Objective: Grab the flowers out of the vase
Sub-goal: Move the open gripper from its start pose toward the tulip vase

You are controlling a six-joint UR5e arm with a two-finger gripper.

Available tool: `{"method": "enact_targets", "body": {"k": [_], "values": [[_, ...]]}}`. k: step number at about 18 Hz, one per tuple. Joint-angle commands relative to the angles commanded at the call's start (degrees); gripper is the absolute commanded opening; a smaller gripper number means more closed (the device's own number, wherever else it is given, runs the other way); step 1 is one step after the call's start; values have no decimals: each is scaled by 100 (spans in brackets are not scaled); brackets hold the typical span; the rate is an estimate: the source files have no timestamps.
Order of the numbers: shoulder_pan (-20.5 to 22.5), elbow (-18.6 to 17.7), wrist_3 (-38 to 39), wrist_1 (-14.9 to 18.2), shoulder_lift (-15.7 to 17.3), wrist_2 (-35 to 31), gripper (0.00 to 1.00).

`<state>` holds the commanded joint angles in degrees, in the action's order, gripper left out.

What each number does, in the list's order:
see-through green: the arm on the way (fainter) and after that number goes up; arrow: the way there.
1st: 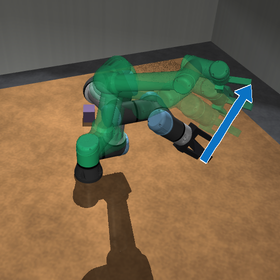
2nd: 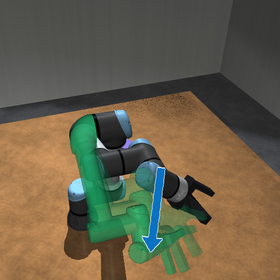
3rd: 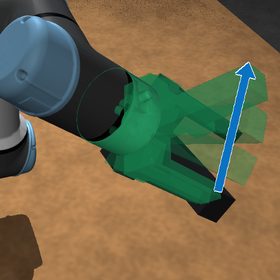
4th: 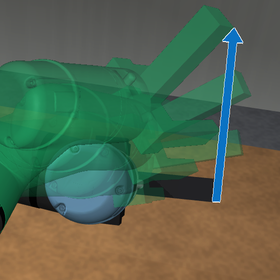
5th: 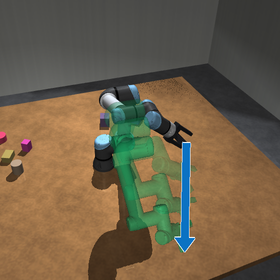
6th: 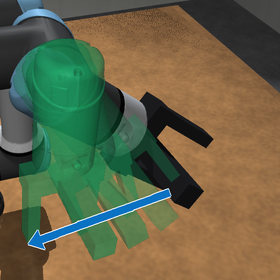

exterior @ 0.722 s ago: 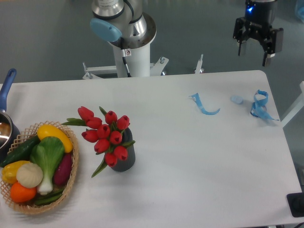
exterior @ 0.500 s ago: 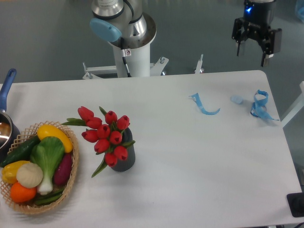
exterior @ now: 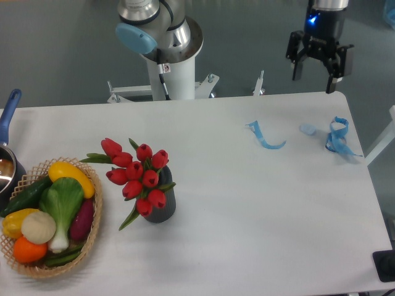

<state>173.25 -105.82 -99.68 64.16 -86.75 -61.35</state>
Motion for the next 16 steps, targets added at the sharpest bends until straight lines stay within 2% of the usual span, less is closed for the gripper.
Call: {"method": "enact_targets", "body": {"k": [4, 6, 10, 13, 16], "values": [[-334, -53, 957, 0, -88, 17, 100], [-484, -140, 1135, -35, -132, 140, 100], [-809, -307, 1722, -447, -316, 1026, 100], [-976, -404, 1856, -711, -386, 1116, 100], [-1336, -404, 1847, -747, -580, 1177, 100]]}}
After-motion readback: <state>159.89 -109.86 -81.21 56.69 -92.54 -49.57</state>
